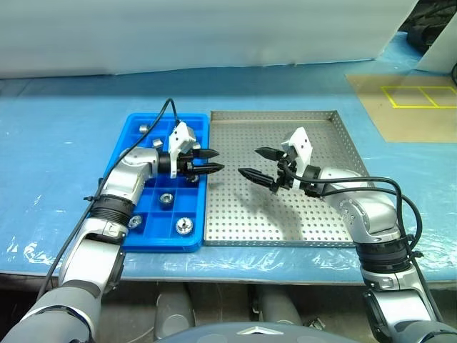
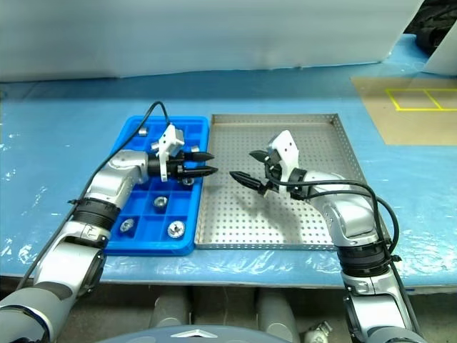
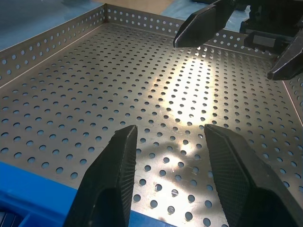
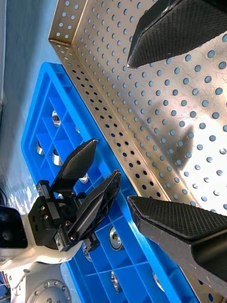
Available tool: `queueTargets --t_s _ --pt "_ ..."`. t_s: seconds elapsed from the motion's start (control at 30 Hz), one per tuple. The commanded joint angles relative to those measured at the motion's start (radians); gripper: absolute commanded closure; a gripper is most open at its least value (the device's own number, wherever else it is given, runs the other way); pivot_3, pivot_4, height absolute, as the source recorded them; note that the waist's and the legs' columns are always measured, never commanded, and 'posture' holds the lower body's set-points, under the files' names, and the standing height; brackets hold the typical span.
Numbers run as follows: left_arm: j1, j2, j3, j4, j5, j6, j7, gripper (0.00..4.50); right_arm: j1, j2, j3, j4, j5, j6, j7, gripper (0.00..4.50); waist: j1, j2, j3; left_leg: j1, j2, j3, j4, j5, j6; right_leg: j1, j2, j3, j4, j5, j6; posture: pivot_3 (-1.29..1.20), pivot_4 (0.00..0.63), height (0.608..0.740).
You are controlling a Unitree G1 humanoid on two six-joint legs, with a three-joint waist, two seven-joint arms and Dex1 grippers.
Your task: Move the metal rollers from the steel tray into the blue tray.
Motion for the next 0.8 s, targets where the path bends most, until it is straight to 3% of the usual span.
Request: queueTargets --t_s 0.03,0.8 --pt "-0.021 0.018 0.03 -0.018 0.001 -0.017 0.008 2.13 -0.033 -0.004 -0.012 -0.013 0.001 -0.029 -0.008 0.06 0.0 0.0 0.0 0.0 0.0 0.0 0.0 0.0 0.0 0.0 0.0 0.0 0.0 0.0 0.0 -0.22 0.15 0.74" --pt "0.021 0.018 0.056 -0.137 -0.015 0.033 0.045 2.13 -0.069 0.01 0.013 0.04 -0.017 -0.073 -0.001 0.06 0.001 0.0 0.0 0.0 0.0 0.0 -0.004 0.0 0.001 0.0 0.0 0.0 -0.004 0.0 0.0 -0.2 0.15 0.74"
